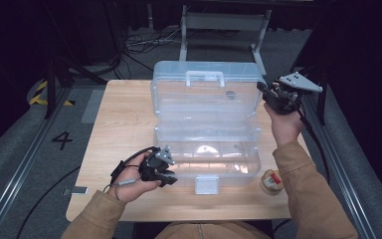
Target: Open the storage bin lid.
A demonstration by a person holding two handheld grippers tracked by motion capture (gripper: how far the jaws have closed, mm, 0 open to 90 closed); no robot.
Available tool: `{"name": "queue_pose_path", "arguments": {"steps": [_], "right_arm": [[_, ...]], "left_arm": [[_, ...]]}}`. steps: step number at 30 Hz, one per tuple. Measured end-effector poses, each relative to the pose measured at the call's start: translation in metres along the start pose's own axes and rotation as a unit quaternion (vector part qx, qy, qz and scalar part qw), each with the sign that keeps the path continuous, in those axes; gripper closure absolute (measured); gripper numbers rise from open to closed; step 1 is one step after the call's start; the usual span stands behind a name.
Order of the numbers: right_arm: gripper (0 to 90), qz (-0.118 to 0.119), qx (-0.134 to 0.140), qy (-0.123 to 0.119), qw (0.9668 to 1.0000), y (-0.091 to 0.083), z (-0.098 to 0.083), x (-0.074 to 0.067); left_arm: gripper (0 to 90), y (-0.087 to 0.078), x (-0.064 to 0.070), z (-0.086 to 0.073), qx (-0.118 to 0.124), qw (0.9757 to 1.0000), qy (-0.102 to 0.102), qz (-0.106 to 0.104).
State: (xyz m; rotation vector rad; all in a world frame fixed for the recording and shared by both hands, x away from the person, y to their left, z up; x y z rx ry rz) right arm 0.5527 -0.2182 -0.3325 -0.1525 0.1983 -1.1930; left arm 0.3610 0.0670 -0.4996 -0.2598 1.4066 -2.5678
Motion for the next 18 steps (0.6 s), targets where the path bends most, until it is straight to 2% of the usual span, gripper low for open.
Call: {"name": "queue_pose_path", "arguments": {"steps": [9,18], "right_arm": [[80.7,-0.015,0.006,-0.006,0.9998,0.009,0.001,0.004],[81.8,-0.009,-0.007,0.011,0.9999,0.022,0.002,0.01]], "left_arm": [[75.2,0.0,0.0,0.001,0.008,0.9999,-0.008,0.001],[74.6,0.0,0.001,0.001,0.005,0.9999,-0.017,0.001]]}}
Point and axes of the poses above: each handheld gripper's, and its own axes: y roughly forward along the jaws, z roughly out of its top, x roughly to its right, the point moved 10 cm from there along y, roughly forward along the jaws, and after that the axes turned 8 degrees about y, right-handed, at the moved point
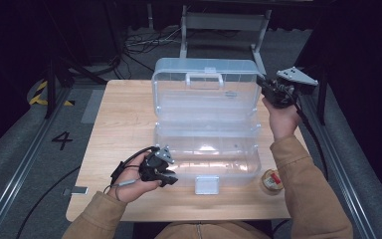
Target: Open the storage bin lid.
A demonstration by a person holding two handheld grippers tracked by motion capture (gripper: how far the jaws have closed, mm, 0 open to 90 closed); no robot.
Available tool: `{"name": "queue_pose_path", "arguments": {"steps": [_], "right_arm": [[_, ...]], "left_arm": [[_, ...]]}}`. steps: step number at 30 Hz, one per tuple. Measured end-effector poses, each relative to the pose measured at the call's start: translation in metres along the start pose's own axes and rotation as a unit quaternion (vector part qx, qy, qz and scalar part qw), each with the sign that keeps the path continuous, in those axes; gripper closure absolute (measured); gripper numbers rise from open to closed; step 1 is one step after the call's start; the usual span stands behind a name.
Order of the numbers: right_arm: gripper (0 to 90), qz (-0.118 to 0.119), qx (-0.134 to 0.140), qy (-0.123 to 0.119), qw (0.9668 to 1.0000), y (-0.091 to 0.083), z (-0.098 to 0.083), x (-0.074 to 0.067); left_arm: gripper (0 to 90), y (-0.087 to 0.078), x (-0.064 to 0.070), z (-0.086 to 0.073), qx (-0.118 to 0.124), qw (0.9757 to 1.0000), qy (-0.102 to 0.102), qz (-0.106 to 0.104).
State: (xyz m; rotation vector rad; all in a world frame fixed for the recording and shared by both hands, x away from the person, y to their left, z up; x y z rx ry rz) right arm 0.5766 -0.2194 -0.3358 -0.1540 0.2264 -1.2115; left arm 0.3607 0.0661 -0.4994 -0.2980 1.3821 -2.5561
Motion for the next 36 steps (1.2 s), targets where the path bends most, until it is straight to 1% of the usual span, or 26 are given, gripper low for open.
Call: {"name": "queue_pose_path", "arguments": {"steps": [5,8,12,13,19,23,32,36], "right_arm": [[82.1,0.003,-0.004,0.008,1.0,0.008,0.001,0.003],[82.2,0.003,-0.007,0.011,0.9999,0.012,0.001,0.004],[82.4,0.005,-0.008,0.015,0.9998,0.018,0.001,0.006],[82.5,0.005,-0.009,0.016,0.9998,0.019,0.001,0.007],[82.6,0.007,-0.014,0.015,0.9998,0.027,0.001,0.01],[82.7,0.006,-0.02,0.01,0.9997,0.033,0.001,0.012],[83.1,0.008,-0.033,0.014,0.9993,0.047,-0.002,0.017],[83.1,0.011,-0.038,0.016,0.9991,0.053,-0.003,0.019]], "left_arm": [[73.2,0.001,0.0,0.001,0.002,0.9999,-0.01,0.004],[72.6,0.001,0.0,0.0,-0.005,0.9998,-0.013,0.011],[71.7,0.001,0.0,0.0,-0.013,0.9997,-0.01,0.02],[71.5,0.001,0.0,0.0,-0.013,0.9996,-0.011,0.021],[71.7,0.001,-0.001,0.0,-0.014,0.9996,-0.012,0.02],[71.7,0.001,-0.001,0.0,-0.014,0.9996,-0.012,0.019],[71.6,0.001,0.0,0.0,-0.012,0.9996,-0.016,0.02],[71.5,0.001,0.0,0.0,-0.011,0.9996,-0.015,0.02]]}}
Point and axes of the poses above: each handheld gripper's, and its own axes: y roughly forward along the jaws, z roughly out of its top, x roughly to its right, the point moved 10 cm from there along y, roughly forward along the jaws, and after that the axes turned 8 degrees about y, right-handed, at the moved point
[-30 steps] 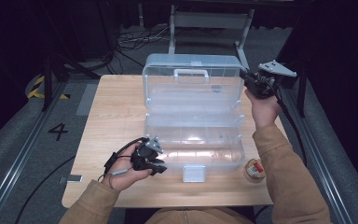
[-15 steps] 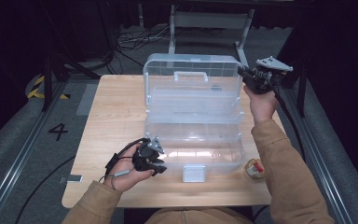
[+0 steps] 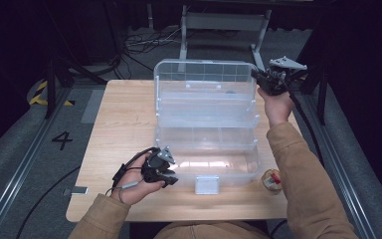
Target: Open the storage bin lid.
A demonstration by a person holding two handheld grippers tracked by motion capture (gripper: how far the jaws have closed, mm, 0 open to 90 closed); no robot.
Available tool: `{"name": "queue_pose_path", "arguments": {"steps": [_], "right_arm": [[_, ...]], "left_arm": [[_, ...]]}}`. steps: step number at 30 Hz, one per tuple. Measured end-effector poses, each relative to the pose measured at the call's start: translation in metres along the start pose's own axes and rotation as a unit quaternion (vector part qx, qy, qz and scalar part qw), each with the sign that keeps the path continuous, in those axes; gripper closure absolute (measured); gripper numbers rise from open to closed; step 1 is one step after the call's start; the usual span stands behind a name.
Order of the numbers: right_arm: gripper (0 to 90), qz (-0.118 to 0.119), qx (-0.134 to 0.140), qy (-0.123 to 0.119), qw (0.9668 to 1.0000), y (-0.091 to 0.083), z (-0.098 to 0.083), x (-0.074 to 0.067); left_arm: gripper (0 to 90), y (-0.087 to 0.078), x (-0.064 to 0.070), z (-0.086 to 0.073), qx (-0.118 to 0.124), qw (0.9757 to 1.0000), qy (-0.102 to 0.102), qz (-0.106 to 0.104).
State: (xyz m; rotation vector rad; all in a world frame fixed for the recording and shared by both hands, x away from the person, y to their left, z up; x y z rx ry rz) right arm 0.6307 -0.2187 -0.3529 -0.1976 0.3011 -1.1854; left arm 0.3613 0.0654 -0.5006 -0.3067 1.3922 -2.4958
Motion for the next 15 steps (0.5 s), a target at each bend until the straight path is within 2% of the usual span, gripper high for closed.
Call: {"name": "queue_pose_path", "arguments": {"steps": [15], "right_arm": [[84.3,0.0,-0.024,0.004,0.9997,0.023,-0.005,0.008]], "left_arm": [[70.4,0.0,0.001,0.0,0.0,0.9999,-0.015,0.002]]}}
Point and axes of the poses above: each handheld gripper's, and its own axes: y roughly forward along the jaws, z roughly out of its top, x roughly to its right, the point moved 10 cm from there along y, roughly forward along the jaws, and after that the axes turned 8 degrees about y, right-handed, at the moved point
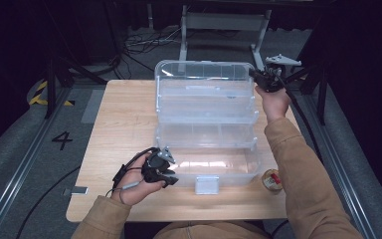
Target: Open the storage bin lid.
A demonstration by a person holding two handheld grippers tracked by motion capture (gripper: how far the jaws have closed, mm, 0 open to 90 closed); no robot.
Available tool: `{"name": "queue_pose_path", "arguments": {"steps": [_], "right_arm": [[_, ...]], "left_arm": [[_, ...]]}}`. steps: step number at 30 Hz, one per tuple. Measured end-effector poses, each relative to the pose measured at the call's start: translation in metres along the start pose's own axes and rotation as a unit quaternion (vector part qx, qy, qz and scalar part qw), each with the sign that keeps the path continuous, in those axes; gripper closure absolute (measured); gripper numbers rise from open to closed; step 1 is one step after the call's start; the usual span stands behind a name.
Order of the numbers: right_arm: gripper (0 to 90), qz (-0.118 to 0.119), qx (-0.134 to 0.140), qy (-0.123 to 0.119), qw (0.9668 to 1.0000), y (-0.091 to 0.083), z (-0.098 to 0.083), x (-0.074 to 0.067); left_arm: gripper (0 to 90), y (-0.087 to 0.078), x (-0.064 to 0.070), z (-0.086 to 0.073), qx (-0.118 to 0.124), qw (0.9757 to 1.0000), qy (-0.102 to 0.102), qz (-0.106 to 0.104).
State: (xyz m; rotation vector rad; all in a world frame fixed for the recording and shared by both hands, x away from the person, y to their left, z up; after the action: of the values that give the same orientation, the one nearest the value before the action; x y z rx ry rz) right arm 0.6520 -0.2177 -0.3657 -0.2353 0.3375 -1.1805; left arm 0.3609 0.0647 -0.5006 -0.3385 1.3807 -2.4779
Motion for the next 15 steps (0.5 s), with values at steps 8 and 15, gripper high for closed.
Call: {"name": "queue_pose_path", "arguments": {"steps": [8,15], "right_arm": [[84.4,0.002,-0.015,0.001,0.9999,0.01,-0.004,0.003],[84.2,0.009,-0.031,0.007,0.9995,0.02,-0.008,0.007]], "left_arm": [[69.8,0.0,0.0,0.0,0.003,1.0,-0.004,0.001],[69.4,0.0,0.0,0.001,0.007,0.9999,-0.009,0.002]]}}
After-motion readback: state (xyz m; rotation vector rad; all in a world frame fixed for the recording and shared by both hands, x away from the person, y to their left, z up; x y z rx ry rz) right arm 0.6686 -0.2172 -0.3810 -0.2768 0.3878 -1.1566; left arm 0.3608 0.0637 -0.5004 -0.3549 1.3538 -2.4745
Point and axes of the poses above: each handheld gripper's, and its own axes: y roughly forward along the jaws, z roughly out of its top, x roughly to its right, the point moved 10 cm from there along y, roughly forward along the jaws, and after that the axes turned 8 degrees about y, right-handed, at the moved point
